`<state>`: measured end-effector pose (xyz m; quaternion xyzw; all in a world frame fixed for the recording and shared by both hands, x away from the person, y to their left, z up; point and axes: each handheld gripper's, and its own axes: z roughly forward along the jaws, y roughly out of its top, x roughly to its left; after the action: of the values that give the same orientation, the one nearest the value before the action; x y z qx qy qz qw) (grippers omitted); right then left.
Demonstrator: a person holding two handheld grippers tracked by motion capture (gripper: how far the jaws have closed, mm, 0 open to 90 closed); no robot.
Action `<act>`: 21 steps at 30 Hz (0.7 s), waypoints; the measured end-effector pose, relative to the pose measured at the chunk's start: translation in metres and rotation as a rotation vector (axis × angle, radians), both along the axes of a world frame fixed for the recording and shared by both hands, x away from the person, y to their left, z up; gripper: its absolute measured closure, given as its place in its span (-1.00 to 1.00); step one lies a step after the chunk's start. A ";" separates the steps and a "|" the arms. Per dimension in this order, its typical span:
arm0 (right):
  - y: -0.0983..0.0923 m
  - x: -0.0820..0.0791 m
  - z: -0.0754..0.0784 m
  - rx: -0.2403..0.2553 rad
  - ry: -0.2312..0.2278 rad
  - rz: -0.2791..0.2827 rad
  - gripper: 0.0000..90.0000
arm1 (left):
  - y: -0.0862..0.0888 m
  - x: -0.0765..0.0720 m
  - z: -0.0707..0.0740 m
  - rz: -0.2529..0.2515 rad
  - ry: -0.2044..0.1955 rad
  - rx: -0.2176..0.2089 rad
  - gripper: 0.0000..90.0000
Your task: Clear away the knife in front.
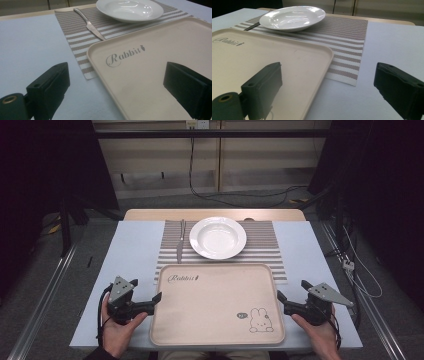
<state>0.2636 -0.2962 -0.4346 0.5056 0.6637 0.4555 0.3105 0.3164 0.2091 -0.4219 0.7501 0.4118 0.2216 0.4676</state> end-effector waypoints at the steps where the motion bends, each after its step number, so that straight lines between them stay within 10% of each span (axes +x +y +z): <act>1: 0.000 0.000 0.000 0.003 0.001 0.003 -0.83 | 0.000 0.000 0.000 0.002 0.001 0.003 -0.85; 21: 0.004 0.001 -0.001 0.011 0.039 0.023 -0.88 | -0.005 0.015 0.009 -0.010 0.046 0.007 -0.84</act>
<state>0.2649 -0.2922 -0.4352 0.5083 0.6731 0.4527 0.2891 0.3318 0.2040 -0.4124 0.7587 0.4179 0.2034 0.4565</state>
